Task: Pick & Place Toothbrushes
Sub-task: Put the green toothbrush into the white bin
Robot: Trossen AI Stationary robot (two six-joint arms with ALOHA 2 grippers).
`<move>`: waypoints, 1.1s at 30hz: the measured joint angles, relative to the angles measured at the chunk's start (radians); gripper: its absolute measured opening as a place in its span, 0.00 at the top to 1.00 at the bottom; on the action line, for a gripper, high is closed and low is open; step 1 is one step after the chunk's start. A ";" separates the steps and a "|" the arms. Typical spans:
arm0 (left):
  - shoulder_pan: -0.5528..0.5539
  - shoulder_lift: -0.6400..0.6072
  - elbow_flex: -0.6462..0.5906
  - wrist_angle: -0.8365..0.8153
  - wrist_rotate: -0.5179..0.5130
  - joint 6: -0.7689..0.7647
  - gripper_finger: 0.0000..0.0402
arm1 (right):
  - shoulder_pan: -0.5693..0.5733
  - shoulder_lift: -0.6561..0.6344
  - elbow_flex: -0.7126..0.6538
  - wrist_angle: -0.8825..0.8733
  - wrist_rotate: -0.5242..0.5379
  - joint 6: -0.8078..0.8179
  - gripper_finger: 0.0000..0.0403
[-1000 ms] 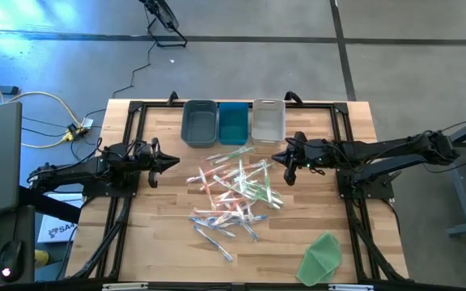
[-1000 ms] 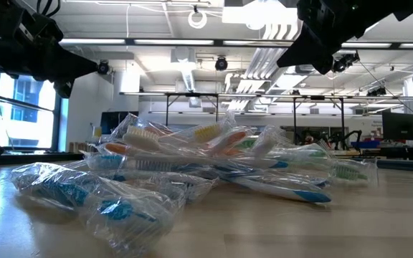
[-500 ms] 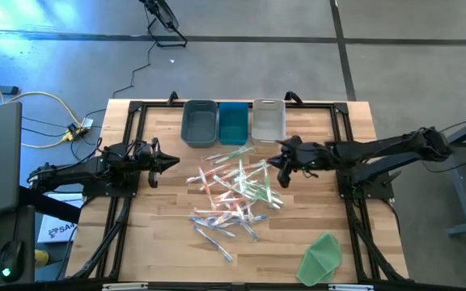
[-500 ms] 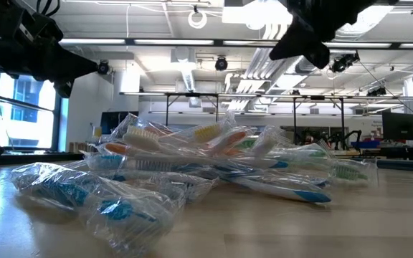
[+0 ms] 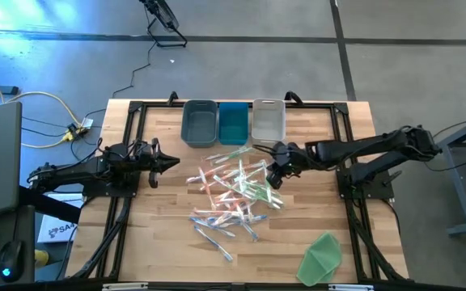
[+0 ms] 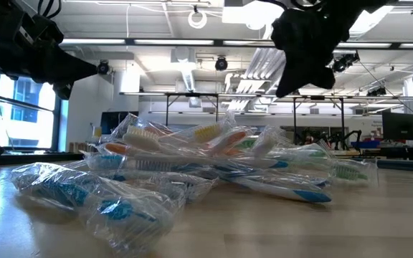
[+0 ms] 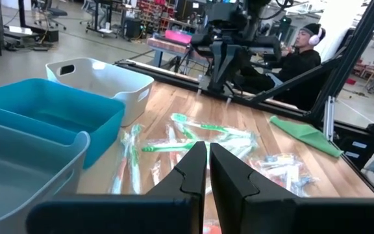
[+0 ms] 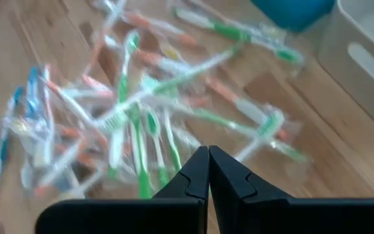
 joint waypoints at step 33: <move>0.000 0.000 0.002 -0.024 -0.001 -0.008 0.95 | -0.004 0.274 -0.002 0.005 0.019 0.386 0.59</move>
